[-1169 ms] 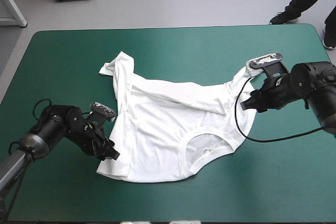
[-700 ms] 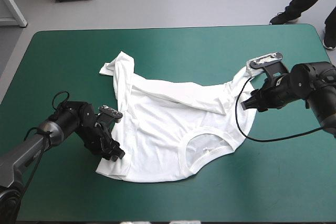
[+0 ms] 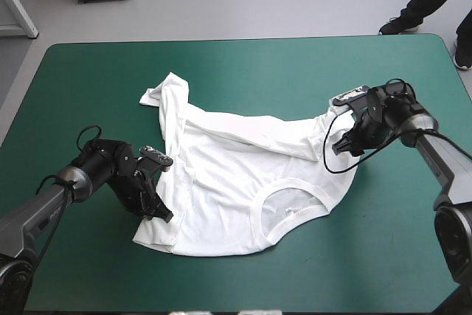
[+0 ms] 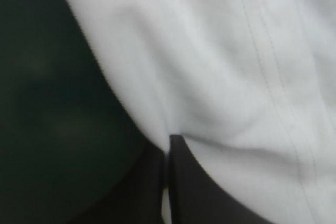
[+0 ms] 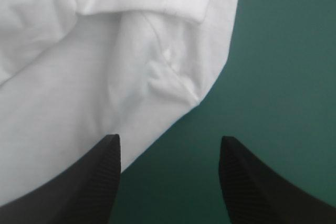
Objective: Fold the cloth
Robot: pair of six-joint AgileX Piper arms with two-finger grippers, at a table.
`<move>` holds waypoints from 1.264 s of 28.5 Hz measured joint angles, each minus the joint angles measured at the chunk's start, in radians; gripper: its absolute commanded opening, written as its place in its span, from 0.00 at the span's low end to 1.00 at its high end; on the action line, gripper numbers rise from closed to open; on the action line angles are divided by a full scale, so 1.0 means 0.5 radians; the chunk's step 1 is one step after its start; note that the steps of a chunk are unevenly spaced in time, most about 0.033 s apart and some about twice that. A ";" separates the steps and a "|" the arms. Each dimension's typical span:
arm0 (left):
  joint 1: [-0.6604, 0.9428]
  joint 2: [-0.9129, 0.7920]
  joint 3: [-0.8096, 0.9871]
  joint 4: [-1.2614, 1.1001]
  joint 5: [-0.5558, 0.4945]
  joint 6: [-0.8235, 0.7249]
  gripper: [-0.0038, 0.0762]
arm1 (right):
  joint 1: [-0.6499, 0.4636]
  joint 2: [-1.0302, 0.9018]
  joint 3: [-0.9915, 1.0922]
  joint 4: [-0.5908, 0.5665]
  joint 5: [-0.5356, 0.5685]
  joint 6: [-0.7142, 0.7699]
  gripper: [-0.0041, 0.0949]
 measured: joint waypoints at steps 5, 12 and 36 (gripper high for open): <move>0.000 0.000 0.000 0.000 0.002 0.000 0.04 | -0.003 0.225 -0.167 -0.017 -0.027 0.020 0.59; 0.000 -0.011 0.000 0.000 0.002 0.007 0.04 | -0.145 0.372 -0.237 0.088 -0.035 0.041 0.59; -0.023 -0.026 -0.015 -0.034 -0.008 0.014 0.04 | -0.125 0.488 -0.316 0.367 0.108 -0.110 0.02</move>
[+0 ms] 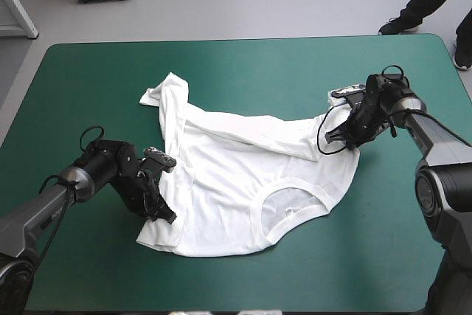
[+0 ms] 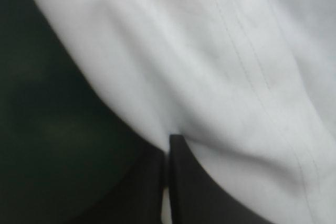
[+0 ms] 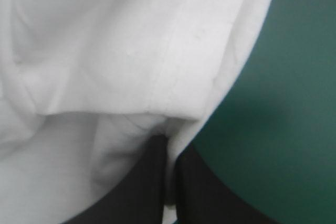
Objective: Fold the cloth
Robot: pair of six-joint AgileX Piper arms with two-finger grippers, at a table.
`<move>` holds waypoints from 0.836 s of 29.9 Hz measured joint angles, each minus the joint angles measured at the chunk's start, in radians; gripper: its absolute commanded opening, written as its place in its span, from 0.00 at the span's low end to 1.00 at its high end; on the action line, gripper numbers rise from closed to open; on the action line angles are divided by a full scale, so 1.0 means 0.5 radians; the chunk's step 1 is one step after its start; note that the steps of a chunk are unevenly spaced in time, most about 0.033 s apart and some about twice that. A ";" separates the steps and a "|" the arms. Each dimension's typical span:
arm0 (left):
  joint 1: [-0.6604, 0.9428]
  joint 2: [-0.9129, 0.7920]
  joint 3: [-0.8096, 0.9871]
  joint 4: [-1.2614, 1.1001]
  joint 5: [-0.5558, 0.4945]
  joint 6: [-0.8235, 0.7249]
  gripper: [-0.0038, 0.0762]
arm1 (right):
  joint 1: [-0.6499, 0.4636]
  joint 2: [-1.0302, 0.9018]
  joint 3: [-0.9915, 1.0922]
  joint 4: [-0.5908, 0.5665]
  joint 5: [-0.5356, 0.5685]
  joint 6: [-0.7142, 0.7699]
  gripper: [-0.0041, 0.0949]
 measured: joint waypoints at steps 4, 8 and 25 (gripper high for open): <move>-0.008 -0.040 -0.139 0.043 0.138 -0.042 0.04 | 0.000 -0.006 -0.043 0.015 0.060 -0.002 0.02; -0.011 -0.227 -0.442 0.124 0.320 -0.105 0.04 | 0.013 -0.051 -0.106 0.127 0.197 -0.007 0.02; -0.011 -0.663 -2.022 0.332 0.535 -0.214 0.04 | 0.025 -1.099 -0.796 0.128 0.425 0.076 0.02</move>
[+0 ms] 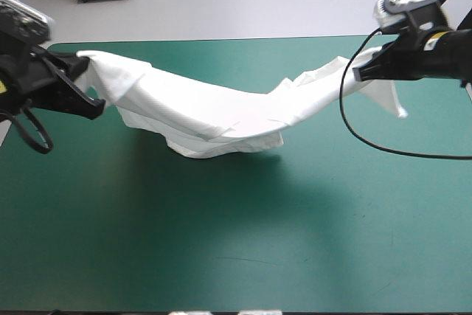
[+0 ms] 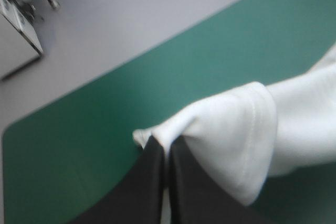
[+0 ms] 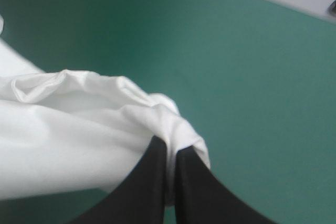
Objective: Fold the cloth
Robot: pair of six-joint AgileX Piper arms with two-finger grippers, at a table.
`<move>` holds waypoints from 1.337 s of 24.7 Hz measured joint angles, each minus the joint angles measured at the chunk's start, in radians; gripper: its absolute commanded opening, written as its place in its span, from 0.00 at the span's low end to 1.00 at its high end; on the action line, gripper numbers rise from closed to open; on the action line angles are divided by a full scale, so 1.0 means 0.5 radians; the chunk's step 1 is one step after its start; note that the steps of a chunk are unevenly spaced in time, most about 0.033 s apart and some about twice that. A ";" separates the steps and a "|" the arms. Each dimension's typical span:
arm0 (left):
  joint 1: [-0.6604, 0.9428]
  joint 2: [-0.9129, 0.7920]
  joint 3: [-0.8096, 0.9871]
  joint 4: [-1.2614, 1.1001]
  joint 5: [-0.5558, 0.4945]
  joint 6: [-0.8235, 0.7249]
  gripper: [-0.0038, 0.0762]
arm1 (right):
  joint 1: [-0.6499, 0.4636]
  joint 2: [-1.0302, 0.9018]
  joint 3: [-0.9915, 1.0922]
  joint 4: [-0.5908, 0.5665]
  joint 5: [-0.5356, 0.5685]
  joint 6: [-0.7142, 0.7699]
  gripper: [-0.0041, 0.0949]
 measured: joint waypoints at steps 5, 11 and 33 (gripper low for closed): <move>0.000 -0.012 -0.415 0.076 -0.067 -0.004 0.04 | 0.000 -0.129 -0.391 -0.234 -0.050 0.136 0.02; 0.000 -0.027 -0.730 0.214 -0.364 -0.004 0.04 | 0.000 -0.176 -0.798 -0.271 -0.215 0.174 0.02; 0.000 -0.266 -0.665 -0.265 -0.079 -0.014 0.04 | 0.000 -0.727 -0.676 -0.038 -0.358 0.104 0.02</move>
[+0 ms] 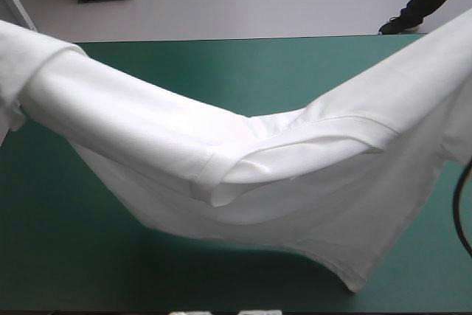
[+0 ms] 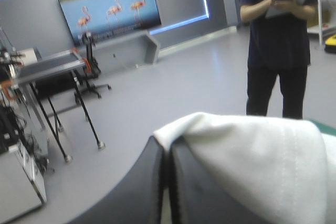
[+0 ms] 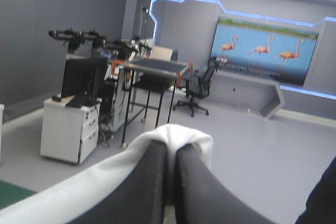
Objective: Fold the cloth
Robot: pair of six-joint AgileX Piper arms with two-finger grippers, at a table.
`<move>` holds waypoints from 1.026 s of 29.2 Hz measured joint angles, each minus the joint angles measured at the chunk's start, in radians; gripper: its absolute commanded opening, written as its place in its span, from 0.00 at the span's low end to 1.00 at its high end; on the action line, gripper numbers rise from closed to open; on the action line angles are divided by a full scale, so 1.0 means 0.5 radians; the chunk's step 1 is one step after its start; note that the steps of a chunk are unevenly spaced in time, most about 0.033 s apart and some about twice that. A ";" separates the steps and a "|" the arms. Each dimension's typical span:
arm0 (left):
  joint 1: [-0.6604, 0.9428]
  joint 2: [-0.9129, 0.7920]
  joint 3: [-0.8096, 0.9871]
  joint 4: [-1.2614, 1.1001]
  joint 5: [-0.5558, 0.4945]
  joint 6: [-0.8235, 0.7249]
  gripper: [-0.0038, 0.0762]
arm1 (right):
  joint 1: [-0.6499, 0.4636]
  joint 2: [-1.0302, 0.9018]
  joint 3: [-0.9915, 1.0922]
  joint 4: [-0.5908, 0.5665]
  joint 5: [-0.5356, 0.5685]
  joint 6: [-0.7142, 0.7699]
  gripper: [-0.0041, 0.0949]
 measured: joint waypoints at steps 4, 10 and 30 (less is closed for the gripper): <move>0.000 0.052 0.301 0.021 0.025 -0.055 0.04 | 0.000 0.065 0.299 -0.002 -0.035 -0.002 0.02; 0.000 0.292 0.542 0.156 -0.073 -0.095 0.04 | 0.000 0.286 0.550 -0.057 -0.040 -0.002 0.02; 0.083 1.540 0.595 0.471 -1.123 -0.135 0.04 | -0.001 1.633 0.328 -0.070 -0.409 -0.112 0.02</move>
